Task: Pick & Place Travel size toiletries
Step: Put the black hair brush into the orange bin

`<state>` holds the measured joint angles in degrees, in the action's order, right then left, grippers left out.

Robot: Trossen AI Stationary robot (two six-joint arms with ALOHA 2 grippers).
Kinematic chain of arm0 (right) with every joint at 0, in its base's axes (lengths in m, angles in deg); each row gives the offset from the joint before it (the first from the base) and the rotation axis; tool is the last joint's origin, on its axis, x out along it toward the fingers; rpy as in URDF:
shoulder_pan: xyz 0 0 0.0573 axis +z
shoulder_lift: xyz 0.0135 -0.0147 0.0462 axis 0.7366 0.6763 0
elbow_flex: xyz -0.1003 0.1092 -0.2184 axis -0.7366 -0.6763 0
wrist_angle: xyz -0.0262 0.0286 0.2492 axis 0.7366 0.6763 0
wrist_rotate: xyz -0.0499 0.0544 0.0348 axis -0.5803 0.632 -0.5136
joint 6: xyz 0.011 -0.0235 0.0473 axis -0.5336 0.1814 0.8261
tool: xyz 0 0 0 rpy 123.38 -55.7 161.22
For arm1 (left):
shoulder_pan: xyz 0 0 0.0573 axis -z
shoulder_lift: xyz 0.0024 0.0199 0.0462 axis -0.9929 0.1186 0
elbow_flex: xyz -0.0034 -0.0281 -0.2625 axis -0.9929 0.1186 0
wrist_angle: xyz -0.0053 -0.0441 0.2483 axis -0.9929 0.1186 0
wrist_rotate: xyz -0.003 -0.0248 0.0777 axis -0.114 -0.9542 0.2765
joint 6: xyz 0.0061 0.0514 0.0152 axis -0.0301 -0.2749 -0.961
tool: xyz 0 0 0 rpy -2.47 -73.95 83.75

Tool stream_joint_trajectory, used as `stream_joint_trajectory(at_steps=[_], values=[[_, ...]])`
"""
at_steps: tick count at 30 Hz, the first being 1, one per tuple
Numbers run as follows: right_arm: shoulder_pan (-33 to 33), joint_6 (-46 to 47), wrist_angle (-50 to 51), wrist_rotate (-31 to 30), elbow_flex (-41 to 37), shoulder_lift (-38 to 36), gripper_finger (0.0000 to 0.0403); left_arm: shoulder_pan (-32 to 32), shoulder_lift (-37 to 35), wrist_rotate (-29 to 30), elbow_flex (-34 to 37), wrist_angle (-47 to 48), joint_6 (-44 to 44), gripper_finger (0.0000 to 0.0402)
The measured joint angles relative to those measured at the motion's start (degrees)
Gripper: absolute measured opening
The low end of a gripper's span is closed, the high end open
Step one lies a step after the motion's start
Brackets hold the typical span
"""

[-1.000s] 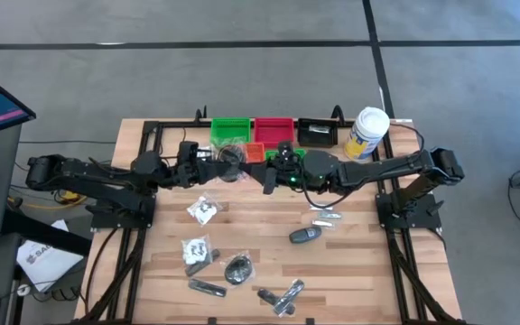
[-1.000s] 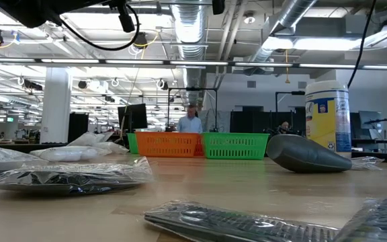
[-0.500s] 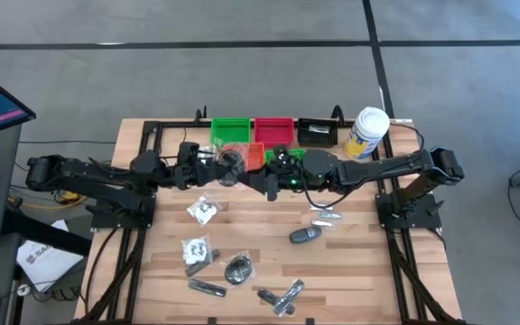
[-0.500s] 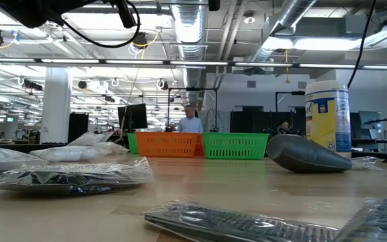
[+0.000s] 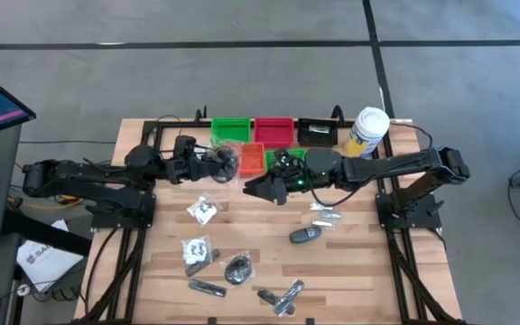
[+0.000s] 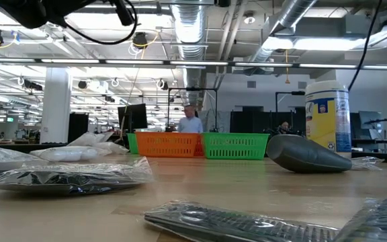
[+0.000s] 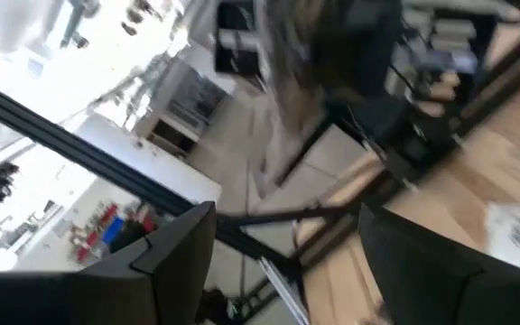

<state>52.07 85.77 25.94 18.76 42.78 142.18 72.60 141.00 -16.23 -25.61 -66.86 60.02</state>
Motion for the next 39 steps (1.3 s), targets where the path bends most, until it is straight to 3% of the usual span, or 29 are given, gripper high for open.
stream_joint_trajectory(at_steps=[7,13,18,28,33,39], values=[[-0.66,-0.70,1.91,1.40,0.23,-2.87,0.0265,-4.99,0.07,-7.81,-0.04,7.59,-0.47,0.0026],[-1.29,-2.91,9.41,2.31,-0.04,-7.02,0.0265,-9.88,0.12,-12.03,-0.22,13.47,-3.10,0.0026],[-2.80,-6.79,15.53,2.46,0.11,-10.51,0.0265,-13.72,2.52,-16.92,-5.14,24.57,-9.56,0.0026],[-9.75,-10.57,24.29,3.03,0.11,-13.07,0.0265,-18.99,17.67,-25.94,-22.49,40.23,-24.29,0.0026],[-12.10,-11.95,28.51,3.10,0.11,-12.90,0.0265,-20.85,25.47,-31.11,-27.87,40.55,-24.99,0.0026],[-14.61,-13.40,34.24,3.12,0.11,-12.89,0.0265,-22.38,30.21,-32.01,-32.02,47.53,-30.20,0.0026]])
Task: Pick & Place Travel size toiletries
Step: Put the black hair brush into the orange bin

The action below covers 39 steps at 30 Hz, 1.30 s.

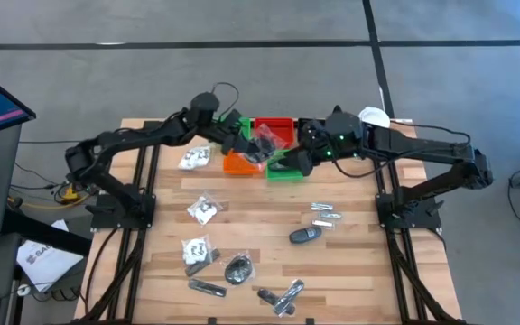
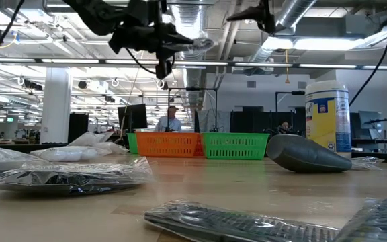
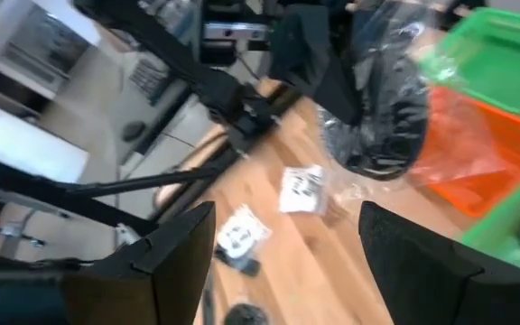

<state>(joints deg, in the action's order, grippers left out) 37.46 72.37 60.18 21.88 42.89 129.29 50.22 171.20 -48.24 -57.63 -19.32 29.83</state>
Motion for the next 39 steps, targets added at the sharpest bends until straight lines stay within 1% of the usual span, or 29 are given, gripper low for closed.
stream_joint_trajectory(at_steps=[3,7,16,26,28,31,35,39], values=[[-0.87,-0.10,0.53,0.00,0.00,0.00,0.0265,-1.10,0.96,0.59,-1.60,6.03,-4.92,0.0026],[-1.78,-0.55,0.50,0.03,0.00,0.00,0.0265,-2.52,1.37,2.90,-2.96,13.66,-11.55,0.0026],[-4.93,-1.66,0.48,0.04,0.00,0.00,0.0265,-3.09,1.37,10.73,-3.12,25.94,-24.78,0.0026],[-7.08,-1.68,0.46,0.02,0.00,0.00,0.0265,-3.00,1.37,19.39,-3.90,34.12,-34.98,0.0026],[-7.26,-1.68,0.42,0.02,0.00,0.00,0.0265,-2.91,2.08,21.49,-5.58,36.40,-37.62,0.0026],[-7.45,-1.68,0.20,0.02,0.00,0.02,0.0265,-2.51,4.01,25.41,-9.27,42.33,-42.38,0.0026],[-7.45,-1.68,-0.64,0.01,0.00,0.02,0.0265,-0.71,8.66,29.78,-15.90,48.44,-48.17,0.0027],[-7.45,-1.68,-1.04,-0.01,0.00,0.02,0.0265,0.88,13.44,31.95,-20.88,50.09,-50.21,0.0027]])
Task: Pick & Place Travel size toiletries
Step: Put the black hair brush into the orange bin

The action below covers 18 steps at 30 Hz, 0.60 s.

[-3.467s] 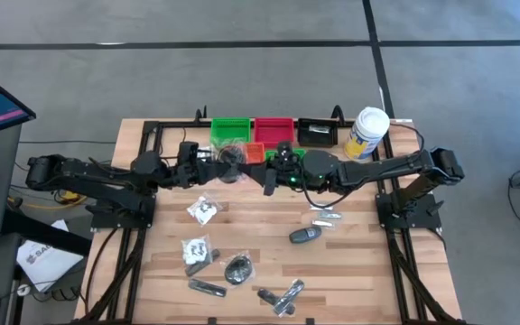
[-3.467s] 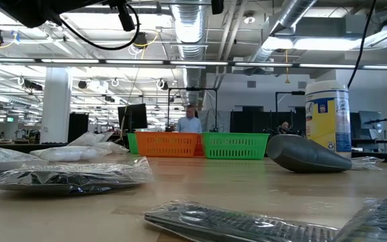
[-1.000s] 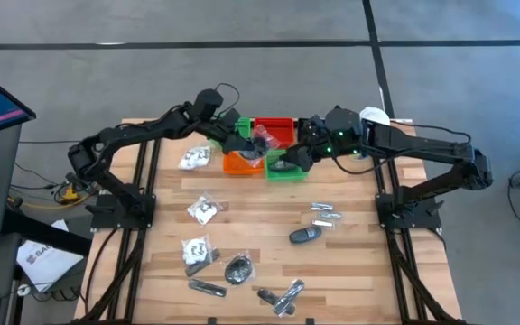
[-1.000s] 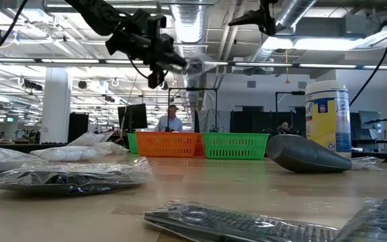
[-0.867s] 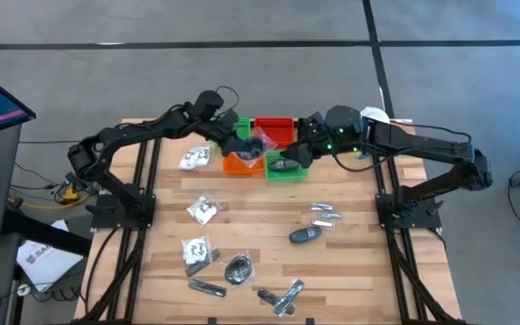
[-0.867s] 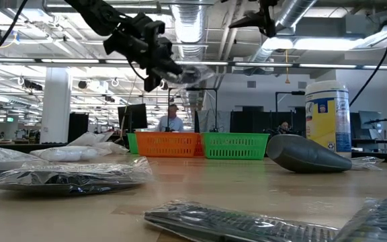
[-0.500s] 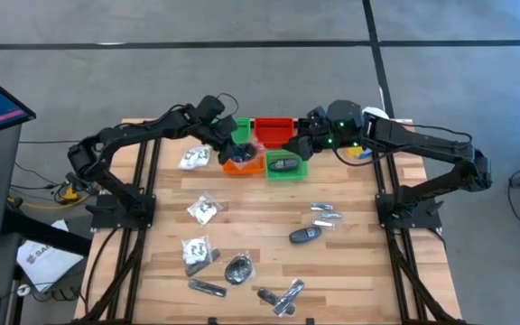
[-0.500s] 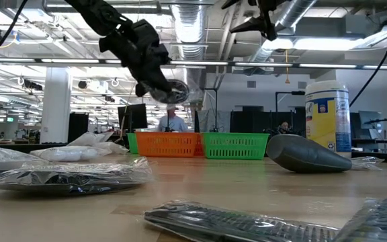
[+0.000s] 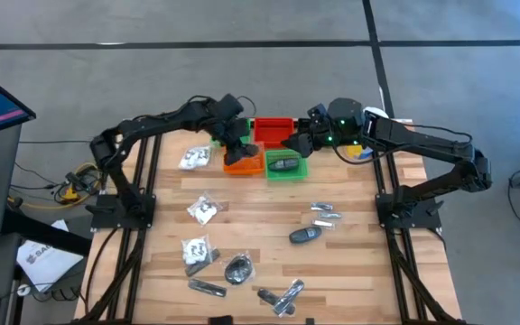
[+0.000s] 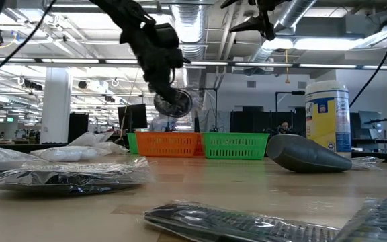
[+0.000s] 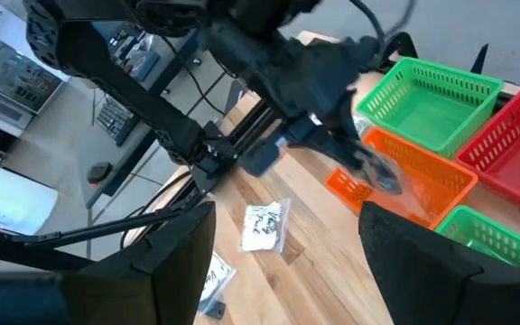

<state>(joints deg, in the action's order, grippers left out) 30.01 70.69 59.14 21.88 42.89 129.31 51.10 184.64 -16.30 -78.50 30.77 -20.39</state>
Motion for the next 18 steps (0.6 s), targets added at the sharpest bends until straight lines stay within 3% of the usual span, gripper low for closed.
stream_joint_trajectory(at_steps=[5,18], values=[[0.02,0.00,0.02,-0.02,0.00,0.00,0.0265,0.13,3.03,4.08,-1.81,1.42,-2.41,0.0027],[0.04,-0.89,0.03,-0.47,0.00,0.02,0.0265,-1.34,4.11,4.35,-1.85,1.91,-5.14,0.0027]])
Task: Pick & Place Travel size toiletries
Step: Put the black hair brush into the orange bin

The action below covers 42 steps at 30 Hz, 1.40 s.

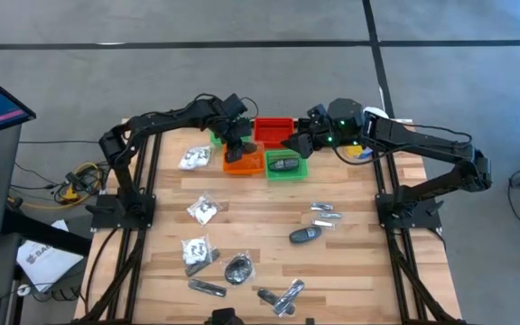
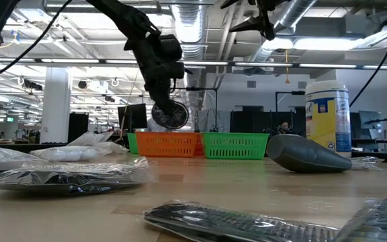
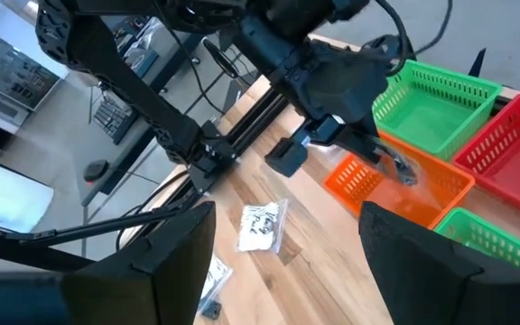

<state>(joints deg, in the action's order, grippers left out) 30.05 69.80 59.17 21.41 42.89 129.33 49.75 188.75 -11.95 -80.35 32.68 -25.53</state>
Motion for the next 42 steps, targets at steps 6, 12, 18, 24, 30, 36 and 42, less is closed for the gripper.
stream_joint_trajectory(at_steps=[6,12,18,24,30,36,42], values=[[-0.78,-0.07,-0.06,-0.01,0.00,0.00,0.0265,-0.08,1.97,-0.25,0.02,-0.18,0.12,0.0027],[-0.78,-0.18,-0.05,0.00,0.00,0.00,0.0265,-0.08,4.05,-1.07,0.02,-0.61,0.20,0.0027],[-0.74,-0.55,-0.01,0.01,0.00,0.00,0.0265,-0.19,5.65,-0.46,0.03,-0.84,0.04,0.0027],[-0.74,-0.62,0.18,0.00,0.00,0.00,0.0265,-0.39,5.86,1.97,0.04,-1.21,-0.12,0.0027],[-0.74,-1.49,0.20,0.01,0.00,0.00,0.0265,-0.39,5.86,3.32,0.04,-0.81,-1.37,0.0027],[-0.74,-1.67,0.20,0.01,0.00,0.00,0.0265,-0.30,5.86,3.32,0.04,-0.08,-1.72,0.0027],[-0.74,-2.03,0.20,0.01,0.00,0.00,0.0265,-0.30,5.86,3.54,0.04,-0.92,-3.35,0.0027]])
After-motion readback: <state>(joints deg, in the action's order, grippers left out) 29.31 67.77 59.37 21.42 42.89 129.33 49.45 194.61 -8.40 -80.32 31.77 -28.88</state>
